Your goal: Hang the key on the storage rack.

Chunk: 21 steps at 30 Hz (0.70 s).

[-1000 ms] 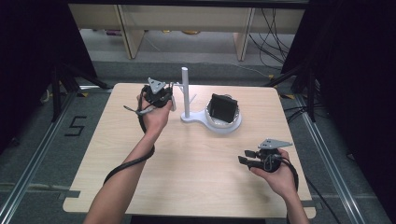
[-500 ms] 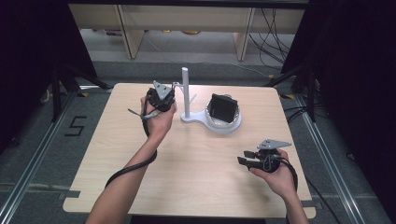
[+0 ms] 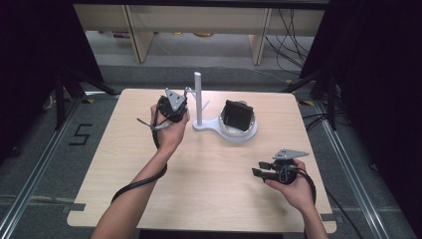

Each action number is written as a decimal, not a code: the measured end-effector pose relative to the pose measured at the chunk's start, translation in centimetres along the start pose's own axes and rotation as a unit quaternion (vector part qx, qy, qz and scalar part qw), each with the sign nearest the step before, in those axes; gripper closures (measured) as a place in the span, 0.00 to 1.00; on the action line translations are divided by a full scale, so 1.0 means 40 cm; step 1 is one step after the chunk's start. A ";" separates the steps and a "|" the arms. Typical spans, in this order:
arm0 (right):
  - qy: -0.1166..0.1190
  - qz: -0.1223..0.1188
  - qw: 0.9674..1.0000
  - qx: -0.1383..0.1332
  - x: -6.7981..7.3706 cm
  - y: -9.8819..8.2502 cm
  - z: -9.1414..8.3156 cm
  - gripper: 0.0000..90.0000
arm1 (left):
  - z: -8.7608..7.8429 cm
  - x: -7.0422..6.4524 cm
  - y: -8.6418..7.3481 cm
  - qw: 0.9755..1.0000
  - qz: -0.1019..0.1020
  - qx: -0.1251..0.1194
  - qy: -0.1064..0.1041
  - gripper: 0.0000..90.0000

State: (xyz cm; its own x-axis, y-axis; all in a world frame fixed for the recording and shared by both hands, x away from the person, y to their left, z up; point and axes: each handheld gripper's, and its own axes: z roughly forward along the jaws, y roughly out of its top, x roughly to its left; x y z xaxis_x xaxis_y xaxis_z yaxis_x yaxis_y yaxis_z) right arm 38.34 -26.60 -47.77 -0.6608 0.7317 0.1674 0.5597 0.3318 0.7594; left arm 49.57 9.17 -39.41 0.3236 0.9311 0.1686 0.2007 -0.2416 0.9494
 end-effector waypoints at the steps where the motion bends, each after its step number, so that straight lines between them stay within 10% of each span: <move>1: 0.000 0.001 1.000 0.000 0.000 0.000 0.000 0.63 | -0.002 0.000 0.000 1.000 0.005 0.000 0.002 0.93; 21: 0.011 0.001 1.000 0.006 0.000 -0.004 0.011 0.63 | -0.015 -0.020 0.007 0.999 0.035 -0.009 -0.003 0.88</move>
State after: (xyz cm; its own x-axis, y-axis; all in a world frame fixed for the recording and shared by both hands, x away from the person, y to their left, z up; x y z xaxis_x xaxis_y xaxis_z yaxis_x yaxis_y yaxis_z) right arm 38.45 -26.39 -48.16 -0.6707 0.7187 0.1834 0.5666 0.3369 0.7519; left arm 48.82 8.54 -39.12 0.3417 0.9103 0.2336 0.1604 -0.3014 0.9399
